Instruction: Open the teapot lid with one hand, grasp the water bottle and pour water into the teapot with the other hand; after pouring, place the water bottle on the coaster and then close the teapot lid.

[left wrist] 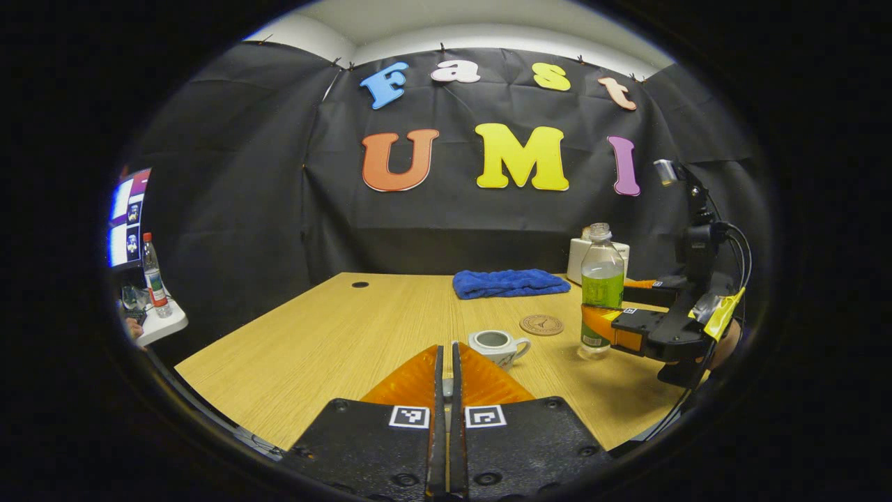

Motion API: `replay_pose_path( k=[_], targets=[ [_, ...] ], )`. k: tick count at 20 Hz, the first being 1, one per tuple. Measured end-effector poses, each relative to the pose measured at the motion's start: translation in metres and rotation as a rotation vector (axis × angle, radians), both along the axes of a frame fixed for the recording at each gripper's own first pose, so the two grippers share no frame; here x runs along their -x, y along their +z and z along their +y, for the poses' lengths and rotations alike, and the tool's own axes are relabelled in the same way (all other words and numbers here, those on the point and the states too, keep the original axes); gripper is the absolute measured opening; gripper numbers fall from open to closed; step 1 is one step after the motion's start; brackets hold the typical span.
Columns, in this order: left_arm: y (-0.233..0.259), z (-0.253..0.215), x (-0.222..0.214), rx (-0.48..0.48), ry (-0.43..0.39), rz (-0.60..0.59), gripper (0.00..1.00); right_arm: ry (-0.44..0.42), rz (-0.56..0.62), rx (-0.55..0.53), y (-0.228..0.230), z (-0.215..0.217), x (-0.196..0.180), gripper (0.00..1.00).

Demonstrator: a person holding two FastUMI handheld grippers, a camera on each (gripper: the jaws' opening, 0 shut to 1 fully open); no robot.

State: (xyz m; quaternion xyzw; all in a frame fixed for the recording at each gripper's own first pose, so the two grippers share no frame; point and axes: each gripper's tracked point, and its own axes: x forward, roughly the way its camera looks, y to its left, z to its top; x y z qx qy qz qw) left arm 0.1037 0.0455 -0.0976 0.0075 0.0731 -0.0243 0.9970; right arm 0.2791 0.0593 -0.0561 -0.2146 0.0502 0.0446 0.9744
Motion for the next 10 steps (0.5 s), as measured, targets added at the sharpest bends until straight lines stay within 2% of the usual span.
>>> replay_pose_path(
  k=[4, 8, 10],
  targets=[
    [-0.001, 0.006, 0.000, 0.018, 0.003, 0.003, 0.05, -0.007, 0.031, 0.220, -0.006, 0.012, -0.004, 0.73],
    [0.000, 0.006, 0.001, 0.033, -0.010, 0.000, 0.05, -0.052, 0.058, 0.472, -0.023, 0.016, -0.008, 0.72],
    [0.001, 0.011, 0.001, 0.032, -0.004, -0.003, 0.05, -0.069, 0.022, 0.613, -0.019, 0.021, -0.010, 0.72]
  ],
)
